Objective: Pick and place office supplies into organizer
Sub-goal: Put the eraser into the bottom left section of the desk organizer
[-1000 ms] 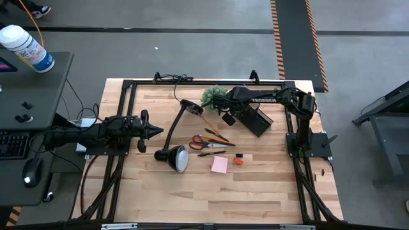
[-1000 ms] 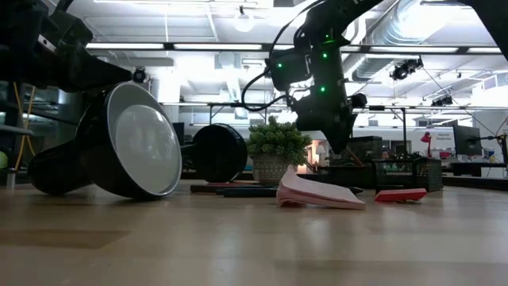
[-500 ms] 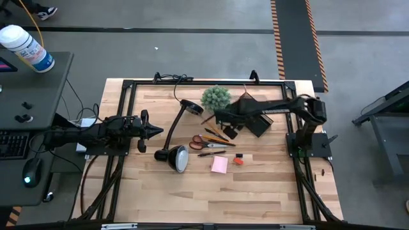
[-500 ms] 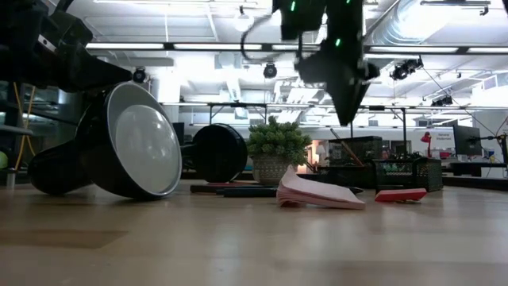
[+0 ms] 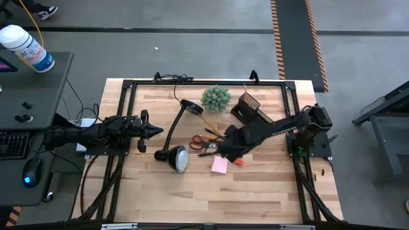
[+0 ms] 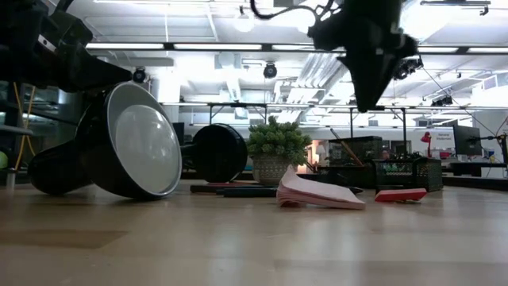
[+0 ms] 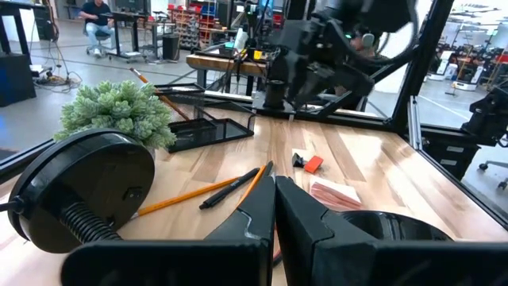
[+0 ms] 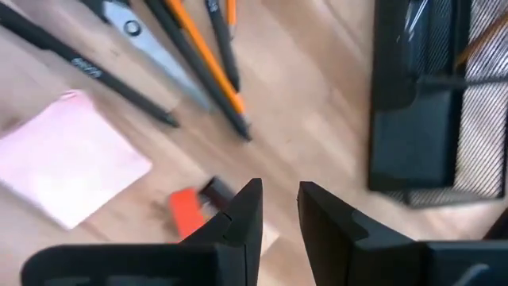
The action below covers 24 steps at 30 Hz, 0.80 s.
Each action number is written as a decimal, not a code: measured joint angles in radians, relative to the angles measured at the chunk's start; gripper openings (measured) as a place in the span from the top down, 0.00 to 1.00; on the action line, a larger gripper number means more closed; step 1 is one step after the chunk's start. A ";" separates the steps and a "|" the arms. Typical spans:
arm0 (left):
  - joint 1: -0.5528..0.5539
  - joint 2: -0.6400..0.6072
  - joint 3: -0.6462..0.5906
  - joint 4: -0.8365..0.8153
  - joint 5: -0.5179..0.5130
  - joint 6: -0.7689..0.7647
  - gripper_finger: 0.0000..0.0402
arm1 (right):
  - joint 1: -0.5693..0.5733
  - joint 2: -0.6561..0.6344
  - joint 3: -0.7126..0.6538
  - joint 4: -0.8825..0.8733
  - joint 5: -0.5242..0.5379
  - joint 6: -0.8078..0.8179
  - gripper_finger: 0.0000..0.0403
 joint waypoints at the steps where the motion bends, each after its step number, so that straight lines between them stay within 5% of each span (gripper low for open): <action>1: 0.000 0.000 0.000 0.000 0.000 0.000 1.00 | 0.017 0.000 0.000 0.001 0.000 0.037 0.82; 14: 0.000 0.000 0.000 0.000 0.000 0.000 1.00 | 0.197 0.000 -0.015 0.092 0.048 0.205 0.82; 24: 0.000 0.000 0.000 0.000 0.000 -0.003 1.00 | 0.175 0.002 -0.297 0.323 -0.153 0.157 0.82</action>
